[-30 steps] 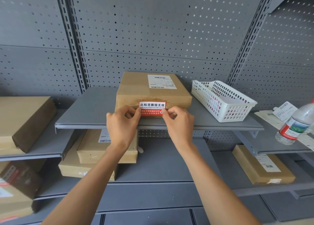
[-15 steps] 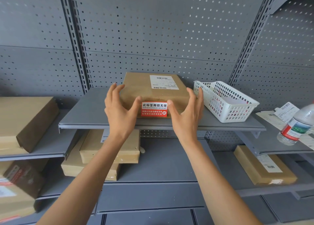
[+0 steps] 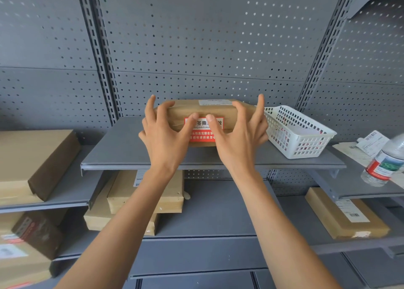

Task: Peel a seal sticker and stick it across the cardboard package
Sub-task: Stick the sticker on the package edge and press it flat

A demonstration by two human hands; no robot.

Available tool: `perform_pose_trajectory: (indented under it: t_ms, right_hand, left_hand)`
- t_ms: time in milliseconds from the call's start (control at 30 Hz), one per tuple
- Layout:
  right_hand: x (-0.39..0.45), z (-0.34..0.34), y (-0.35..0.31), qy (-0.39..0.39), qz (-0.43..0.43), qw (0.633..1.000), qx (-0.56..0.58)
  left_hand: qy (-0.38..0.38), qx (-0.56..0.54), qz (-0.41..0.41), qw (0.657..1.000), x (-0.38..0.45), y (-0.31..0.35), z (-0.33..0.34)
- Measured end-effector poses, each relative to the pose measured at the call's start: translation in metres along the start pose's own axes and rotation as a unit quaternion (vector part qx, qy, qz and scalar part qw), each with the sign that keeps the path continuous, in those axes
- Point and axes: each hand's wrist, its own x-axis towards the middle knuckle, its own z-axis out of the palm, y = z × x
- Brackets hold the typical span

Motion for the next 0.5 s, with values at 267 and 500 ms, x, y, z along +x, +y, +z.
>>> perform_pose_trajectory:
  t_ms: [267, 500]
  right_hand:
    - [0.0013, -0.0003, 0.0045, 0.012, 0.009, 1.0, -0.01]
    - [0.0064, -0.004, 0.0052, 0.015, 0.003, 1.0, -0.007]
  left_hand:
    - [-0.004, 0.003, 0.011, 1.0, 0.0023, 0.0014, -0.0033]
    - [-0.006, 0.001, 0.012, 1.0, 0.0039, 0.002, -0.0072]
